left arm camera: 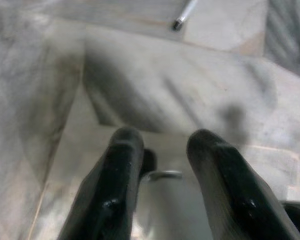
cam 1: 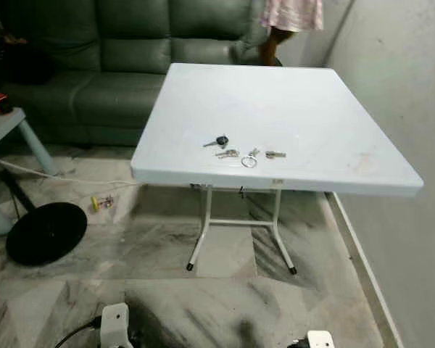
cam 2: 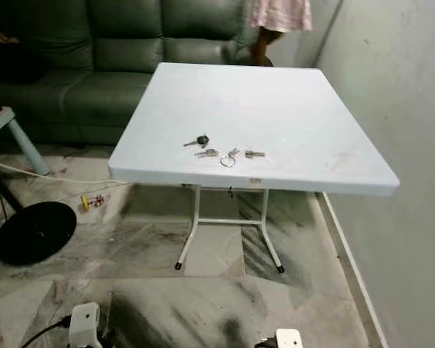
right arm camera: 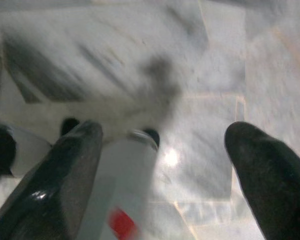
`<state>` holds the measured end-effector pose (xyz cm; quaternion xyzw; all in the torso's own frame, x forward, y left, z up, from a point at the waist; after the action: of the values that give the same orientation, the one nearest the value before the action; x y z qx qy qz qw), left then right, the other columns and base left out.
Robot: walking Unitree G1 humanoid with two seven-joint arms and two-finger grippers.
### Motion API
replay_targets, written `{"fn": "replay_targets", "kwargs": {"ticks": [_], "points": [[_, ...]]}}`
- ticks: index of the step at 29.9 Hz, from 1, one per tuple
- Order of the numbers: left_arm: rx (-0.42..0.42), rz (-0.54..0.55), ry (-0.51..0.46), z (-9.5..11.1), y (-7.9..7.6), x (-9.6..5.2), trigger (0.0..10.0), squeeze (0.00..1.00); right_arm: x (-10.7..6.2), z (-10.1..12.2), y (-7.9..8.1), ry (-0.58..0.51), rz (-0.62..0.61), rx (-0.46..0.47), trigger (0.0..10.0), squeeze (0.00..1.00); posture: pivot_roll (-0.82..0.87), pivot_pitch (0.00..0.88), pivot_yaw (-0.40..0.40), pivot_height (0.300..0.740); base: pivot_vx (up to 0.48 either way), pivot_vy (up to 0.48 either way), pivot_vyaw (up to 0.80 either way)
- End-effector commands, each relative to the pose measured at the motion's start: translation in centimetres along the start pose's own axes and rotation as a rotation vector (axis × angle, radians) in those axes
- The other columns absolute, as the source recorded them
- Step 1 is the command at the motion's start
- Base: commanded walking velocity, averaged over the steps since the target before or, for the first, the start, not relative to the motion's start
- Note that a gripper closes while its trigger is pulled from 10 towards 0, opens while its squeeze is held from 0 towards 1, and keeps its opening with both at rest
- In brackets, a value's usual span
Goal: Hang keys on a hook
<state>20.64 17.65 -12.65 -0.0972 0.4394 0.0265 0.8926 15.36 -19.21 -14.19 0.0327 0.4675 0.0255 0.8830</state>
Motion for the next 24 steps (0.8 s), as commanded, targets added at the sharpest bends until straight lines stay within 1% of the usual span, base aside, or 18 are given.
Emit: {"fn": "replay_targets", "kwargs": {"ticks": [1, 2, 5, 6, 9, 10, 11, 12, 13, 14, 16, 17, 18, 20, 21, 22, 23, 24], "points": [[0.014, -0.002, -0.002, -0.1, 0.0, 0.0, 10.0, 0.0, 0.1, 0.5, 0.1, -0.02, 0.002, 0.004, 10.0, 0.0, 0.11, 0.0, -0.056, 0.74, 0.0, 0.0, 0.0], [0.025, -0.014, -0.032, 0.7, -0.2, 0.1, 10.0, 0.0, 0.2, 1.1, 0.2, -0.041, 0.003, -0.003, 10.0, 0.0, 0.1, 0.0, -0.053, 0.74, 0.0, 0.0, 0.0], [0.031, -0.027, -0.062, 1.5, -0.4, 0.1, 10.0, 0.0, 0.3, 1.8, 0.2, -0.065, 0.005, -0.006, 10.0, 0.0, 0.1, 0.0, -0.05, 0.74, 0.0, 0.0, 0.0], [0.029, -0.034, -0.08, 1.9, -0.5, 0.2, 10.0, 0.0, 0.4, 2.3, 0.2, -0.085, 0.008, -0.005, 10.0, 0.0, 0.1, 0.0, -0.049, 0.74, 0.0, 0.0, 0.0], [0.027, -0.059, -0.137, 3.3, -1.0, 0.2, 10.0, 0.0, 0.6, 4.8, 0.1, -0.168, 0.023, 0.0, 10.0, 0.0, 0.1, 0.0, -0.048, 0.74, 0.0, 0.0, 0.0], [0.033, -0.078, -0.187, 4.5, -1.3, 0.2, 10.0, 0.0, 0.6, 6.8, 0.2, -0.242, 0.04, -0.012, 10.0, 0.0, 0.1, 0.0, -0.047, 0.74, 0.0, 0.0, 0.0], [0.033, -0.097, -0.235, 5.7, -1.6, 0.2, 10.0, 0.0, 0.5, 8.3, 0.2, -0.3, 0.054, -0.02, 10.0, 0.0, 0.1, 0.0, -0.047, 0.74, 0.0, 0.0, 0.0], [0.031, -0.102, -0.249, 6.1, -1.7, 0.2, 10.0, 0.0, 0.5, 8.8, 0.2, -0.316, 0.058, -0.021, 10.0, 0.0, 0.1, 0.0, -0.047, 0.74, 0.0, 0.0, 0.0], [0.029, -0.113, -0.282, 6.9, -1.9, 0.1, 10.0, 0.0, 0.4, 9.7, 0.3, -0.353, 0.066, -0.024, 10.0, 0.0, 0.1, 0.0, -0.048, 0.74, 0.0, 0.0, 0.0], [0.029, -0.113, -0.282, 6.9, -1.9, 0.1, 10.0, 0.0, 0.4, 9.7, 0.3, -0.353, 0.066, -0.024, 10.0, 0.0, 0.1, 0.0, -0.048, 0.74, 0.0, 0.0, 0.0], [0.038, -0.151, -0.401, 9.8, -2.7, -0.3, 10.0, 0.0, 0.0, 12.4, 0.9, -0.46, 0.097, -0.043, 10.0, 0.0, 0.1, 0.0, -0.047, 0.74, 0.0, 0.0, 0.0], [0.038, -0.151, -0.401, 9.8, -2.7, -0.3, 10.0, 0.0, 0.0, 12.4, 0.9, -0.46, 0.097, -0.043, 10.0, 0.0, 0.1, 0.0, -0.047, 0.74, 0.0, 0.0, 0.0], [0.043, -0.17, -0.449, 11.0, -3.1, -0.5, 10.0, 0.0, -0.1, 13.5, 1.3, -0.504, 0.114, -0.056, 10.0, 0.0, 0.1, 0.0, -0.049, 0.74, 0.0, 0.0, 0.0], [0.044, -0.177, -0.465, 11.4, -3.3, -0.6, 10.0, 0.0, -0.2, 13.9, 1.5, -0.519, 0.119, -0.062, 10.0, 0.0, 0.1, 0.0, -0.049, 0.74, 0.0, 0.0, 0.0], [0.043, -0.187, -0.496, 12.1, -3.5, -0.8, 10.0, 0.0, -0.4, 14.6, 1.9, -0.548, 0.132, -0.069, 10.0, 0.0, 0.1, 0.0, -0.05, 0.74, 0.0, 0.0, 0.0], [0.044, -0.199, -0.552, 13.4, -3.9, -1.1, 10.0, 0.0, -0.7, 15.9, 2.4, -0.601, 0.154, -0.074, 10.0, 0.0, 0.1, 0.0, -0.05, 0.74, 0.0, 0.0, 0.0], [0.046, -0.205, -0.583, 14.0, -4.1, -1.4, 10.0, 0.0, -0.9, 16.6, 2.6, -0.632, 0.161, -0.08, 10.0, 0.0, 0.1, 0.0, -0.05, 0.74, 0.0, 0.0, 0.0], [0.046, -0.205, -0.583, 14.0, -4.1, -1.4, 10.0, 0.0, -0.9, 16.6, 2.6, -0.632, 0.161, -0.08, 10.0, 0.0, 0.1, 0.0, -0.05, 0.74, 0.0, 0.0, 0.0]]}}
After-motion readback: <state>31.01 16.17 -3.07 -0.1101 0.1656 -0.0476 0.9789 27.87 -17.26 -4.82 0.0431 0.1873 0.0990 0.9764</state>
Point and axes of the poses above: a point about 5 cm out from each wrist's last joint towards the gripper, its own x axis pointing out of the wrist towards the gripper, its own z axis along the axis of the wrist's last joint, y = z × x, the point moved 5 cm from there along x, pointing out of the wrist towards the gripper
